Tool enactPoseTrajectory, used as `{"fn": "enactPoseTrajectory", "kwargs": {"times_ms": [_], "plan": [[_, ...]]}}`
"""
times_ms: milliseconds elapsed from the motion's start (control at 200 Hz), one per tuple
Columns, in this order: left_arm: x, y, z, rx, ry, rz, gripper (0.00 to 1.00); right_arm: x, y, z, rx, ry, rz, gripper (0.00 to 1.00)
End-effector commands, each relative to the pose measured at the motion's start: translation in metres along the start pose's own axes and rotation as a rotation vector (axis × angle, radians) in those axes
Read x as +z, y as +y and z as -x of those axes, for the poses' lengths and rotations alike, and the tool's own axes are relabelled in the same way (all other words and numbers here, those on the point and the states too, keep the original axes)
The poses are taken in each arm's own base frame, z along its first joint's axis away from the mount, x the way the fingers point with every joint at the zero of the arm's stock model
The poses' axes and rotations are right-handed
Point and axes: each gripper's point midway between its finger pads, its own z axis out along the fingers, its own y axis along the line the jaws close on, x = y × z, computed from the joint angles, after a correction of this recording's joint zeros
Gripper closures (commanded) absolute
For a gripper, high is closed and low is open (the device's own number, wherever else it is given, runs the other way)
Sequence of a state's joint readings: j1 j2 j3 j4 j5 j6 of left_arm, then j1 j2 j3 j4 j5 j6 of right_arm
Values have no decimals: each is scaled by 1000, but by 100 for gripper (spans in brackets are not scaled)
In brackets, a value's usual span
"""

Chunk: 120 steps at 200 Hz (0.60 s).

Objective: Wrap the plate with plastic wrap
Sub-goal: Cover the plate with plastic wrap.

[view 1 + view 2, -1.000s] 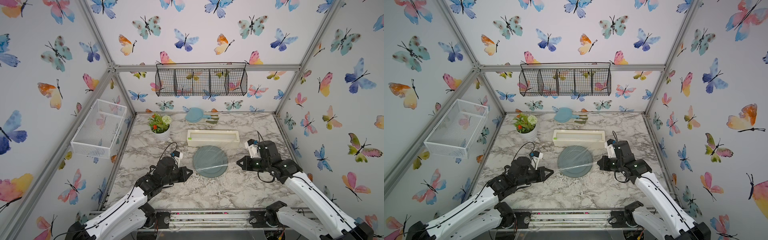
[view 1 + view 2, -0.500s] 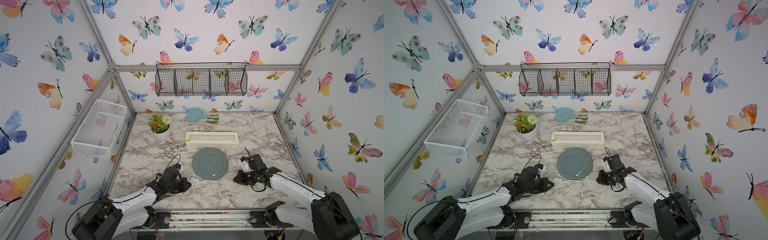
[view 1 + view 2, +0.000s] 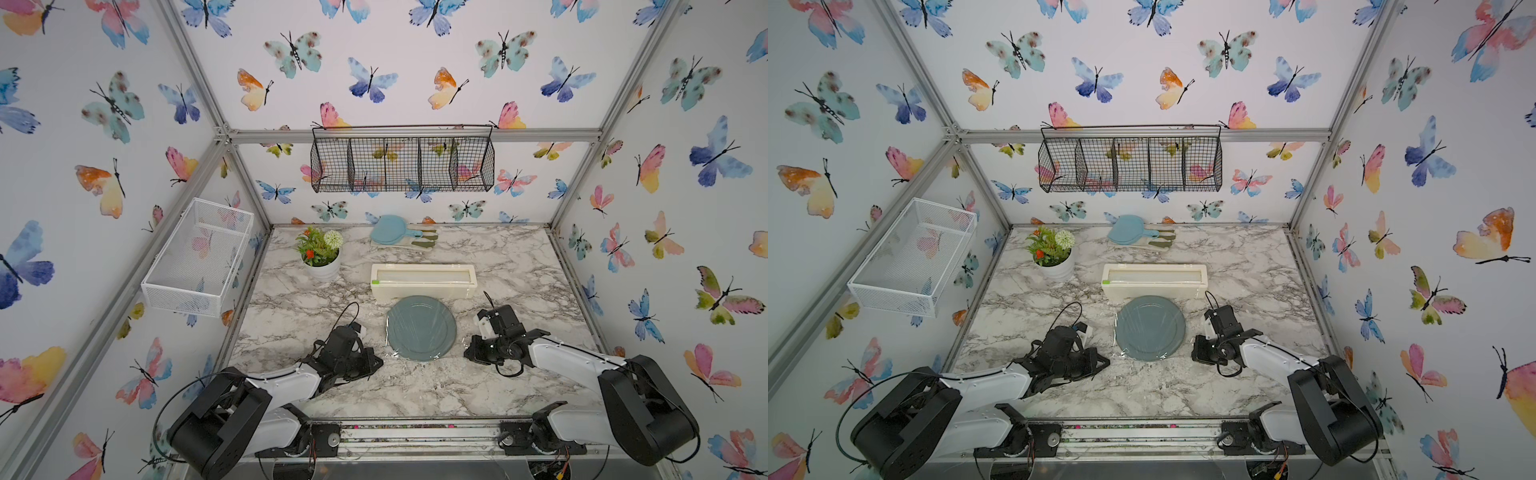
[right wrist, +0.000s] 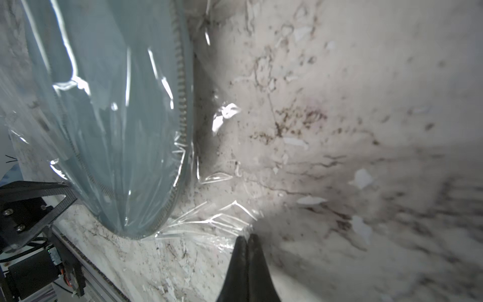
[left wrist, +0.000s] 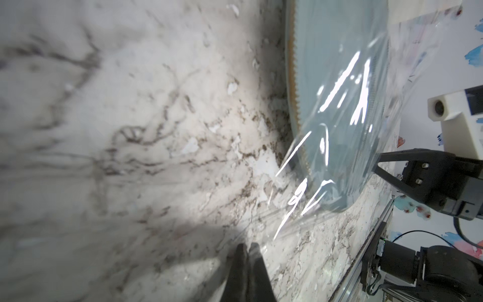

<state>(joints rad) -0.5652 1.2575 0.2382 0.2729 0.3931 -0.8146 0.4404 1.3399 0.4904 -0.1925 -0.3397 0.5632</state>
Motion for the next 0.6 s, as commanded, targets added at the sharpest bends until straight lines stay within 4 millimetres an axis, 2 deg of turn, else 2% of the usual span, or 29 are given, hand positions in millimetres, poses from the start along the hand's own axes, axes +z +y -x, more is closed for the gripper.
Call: {"fn": "enactPoseTrajectory", "kwargs": {"times_ms": [0, 145, 390, 596], "plan": [[-2, 42, 0, -70, -1, 145, 100, 6, -17, 16, 19, -54, -100, 98], [4, 39, 9, -70, 11, 149, 100, 16, -13, 24, 34, -56, -72, 98], [11, 64, 3, -137, 19, 213, 100, 26, -14, 29, 49, -78, -61, 98], [21, 62, 12, -168, -1, 191, 100, 32, -8, 38, 66, -113, -20, 98]]}}
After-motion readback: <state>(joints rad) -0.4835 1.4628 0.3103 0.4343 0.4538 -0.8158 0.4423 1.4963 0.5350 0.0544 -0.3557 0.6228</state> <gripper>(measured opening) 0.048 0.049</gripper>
